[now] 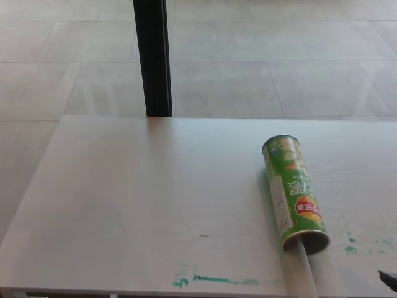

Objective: Use the finger on the right hand of the robot to pull out the chips tray kept inside a container in the middle of the desk

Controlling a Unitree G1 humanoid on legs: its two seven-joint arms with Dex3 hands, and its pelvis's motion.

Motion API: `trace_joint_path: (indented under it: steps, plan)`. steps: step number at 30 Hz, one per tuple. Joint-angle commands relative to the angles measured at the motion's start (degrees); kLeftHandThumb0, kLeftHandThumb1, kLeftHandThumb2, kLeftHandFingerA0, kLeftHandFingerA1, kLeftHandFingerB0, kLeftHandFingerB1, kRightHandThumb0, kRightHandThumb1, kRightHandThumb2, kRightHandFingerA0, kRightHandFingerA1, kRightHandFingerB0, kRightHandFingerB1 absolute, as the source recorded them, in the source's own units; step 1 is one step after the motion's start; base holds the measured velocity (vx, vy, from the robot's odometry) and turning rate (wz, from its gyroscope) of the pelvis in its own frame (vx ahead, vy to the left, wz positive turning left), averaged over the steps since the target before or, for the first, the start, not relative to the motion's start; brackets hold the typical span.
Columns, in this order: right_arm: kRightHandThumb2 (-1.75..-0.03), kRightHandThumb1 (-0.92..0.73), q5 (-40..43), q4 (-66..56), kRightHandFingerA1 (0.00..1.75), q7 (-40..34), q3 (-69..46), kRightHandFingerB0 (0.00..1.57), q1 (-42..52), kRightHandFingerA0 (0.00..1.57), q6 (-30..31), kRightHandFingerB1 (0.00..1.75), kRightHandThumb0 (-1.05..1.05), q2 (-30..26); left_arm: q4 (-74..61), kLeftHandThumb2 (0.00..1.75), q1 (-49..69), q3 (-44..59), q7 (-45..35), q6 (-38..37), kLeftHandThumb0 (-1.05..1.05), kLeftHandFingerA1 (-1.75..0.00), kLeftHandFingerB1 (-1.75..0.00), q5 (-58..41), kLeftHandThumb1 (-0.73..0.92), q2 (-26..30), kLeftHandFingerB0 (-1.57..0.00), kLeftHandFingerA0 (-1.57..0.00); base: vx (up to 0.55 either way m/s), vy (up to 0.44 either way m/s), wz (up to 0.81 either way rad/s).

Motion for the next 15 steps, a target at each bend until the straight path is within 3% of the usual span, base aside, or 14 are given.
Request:
trace_joint_path:
  steps: [1, 4, 5, 7, 10, 11, 15]
  plan:
    - [-0.55, -0.5, 4.7, -0.96, 1.24, 4.29, -5.11, 0.0, 3.12, 0.9, 1.57, 0.0, -0.23, -1.84, 0.04, 0.59, -0.07, 0.37, 0.1, -1.04, -0.32, -0.64, -0.47, 0.0, 0.66, 0.52, -0.43, -0.49, 0.0, 0.0, 0.0]
    - [-0.59, -0.49, 8.2, 2.75, 1.35, 2.01, -13.05, 0.0, 5.3, 0.91, 0.49, 0.04, -0.23, -0.28, 0.68, 0.59, -0.07, 0.59, -0.33, -1.15, -0.32, -0.61, -0.46, -0.29, 0.66, 0.61, -0.41, -0.45, 0.0, 0.0, 0.0]
    - [-0.59, -0.5, 9.9, 5.68, 1.31, 1.66, -15.18, 0.0, 5.21, 0.91, -2.01, 0.01, -0.2, -0.4, -0.16, 0.59, 0.17, 0.51, -0.04, -0.61, -0.32, -0.59, -0.46, -0.18, 0.67, 0.5, -0.41, -0.45, 0.0, 0.0, 0.0]
    - [-0.64, -0.43, 12.87, 11.53, 1.29, -0.96, -18.94, 0.0, 3.54, 0.95, -6.5, 0.12, -0.15, 1.16, -0.64, 0.59, 0.7, 0.82, -0.2, -1.34, -0.31, -0.69, -0.48, -0.55, 0.67, 0.06, -0.44, -0.49, 0.0, 0.0, 0.0]
    - [-0.68, -0.44, 18.53, 14.79, 1.3, -0.73, -24.78, 0.0, 1.58, 0.97, -3.63, 0.13, -0.19, 3.16, 0.68, 0.59, 0.49, 0.84, 0.02, -2.25, -0.32, -0.7, -0.48, -0.2, 0.65, 0.13, -0.44, -0.51, 0.0, 0.0, 0.0]
    - [-0.64, -0.5, 18.49, 18.24, 1.44, -2.41, -26.09, 0.0, 0.37, 0.9, -5.03, 0.17, -0.22, 3.57, 0.16, 0.59, 0.77, 0.53, 0.42, -1.99, -0.32, -0.66, -0.47, 0.21, 0.66, 0.02, -0.45, -0.5, 0.0, 0.0, 0.0]
    - [-0.64, -0.5, 14.07, 27.69, 1.39, -9.74, -27.09, 0.0, -3.88, 0.93, -7.29, 0.25, -0.23, 4.76, 0.39, 0.59, 0.49, 1.11, 0.03, -1.38, -0.31, -0.64, -0.47, -1.06, 0.64, -0.52, -0.43, -0.47, 0.0, 0.0, 0.0]
